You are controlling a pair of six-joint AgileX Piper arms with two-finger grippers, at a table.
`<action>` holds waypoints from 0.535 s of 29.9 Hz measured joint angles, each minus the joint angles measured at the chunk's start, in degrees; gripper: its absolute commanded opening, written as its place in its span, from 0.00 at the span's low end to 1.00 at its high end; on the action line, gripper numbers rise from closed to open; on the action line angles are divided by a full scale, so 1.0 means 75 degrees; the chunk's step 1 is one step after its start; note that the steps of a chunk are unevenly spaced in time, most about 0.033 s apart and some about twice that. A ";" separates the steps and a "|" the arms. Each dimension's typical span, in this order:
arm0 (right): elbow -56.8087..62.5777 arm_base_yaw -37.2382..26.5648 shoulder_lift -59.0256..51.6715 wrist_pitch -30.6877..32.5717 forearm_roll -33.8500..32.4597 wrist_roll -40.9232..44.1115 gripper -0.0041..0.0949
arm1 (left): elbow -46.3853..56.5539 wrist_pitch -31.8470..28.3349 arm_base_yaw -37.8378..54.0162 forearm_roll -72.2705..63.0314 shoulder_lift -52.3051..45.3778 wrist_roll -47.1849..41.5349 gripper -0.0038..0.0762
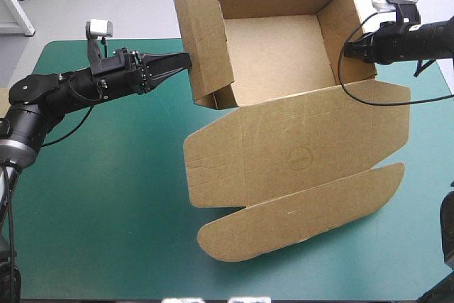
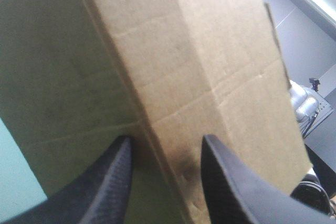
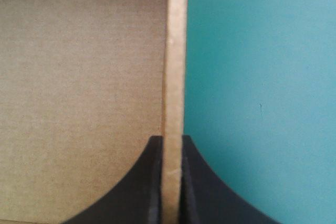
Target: Fold the box
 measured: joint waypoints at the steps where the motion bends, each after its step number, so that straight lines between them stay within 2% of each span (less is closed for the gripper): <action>1: 0.0000 0.0000 0.0000 0.0000 0.0000 0.0000 0.03 | -0.0032 0.0000 0.0000 0.0000 0.0007 -0.0017 0.43; 4: 0.0000 0.0000 0.0000 0.0000 0.0000 0.0007 0.03 | -0.0049 -0.0016 -0.0005 0.0000 0.0041 -0.0047 0.45; 9: 0.0000 0.0000 0.0000 0.0008 -0.0015 0.0007 0.03 | -0.0049 -0.0190 -0.0075 0.0000 0.0178 -0.0177 0.56; 16: 0.0000 0.0019 0.0000 0.0033 -0.0136 0.0106 0.03 | -0.0074 -0.0735 -0.0554 -0.0018 0.0365 -0.0191 0.57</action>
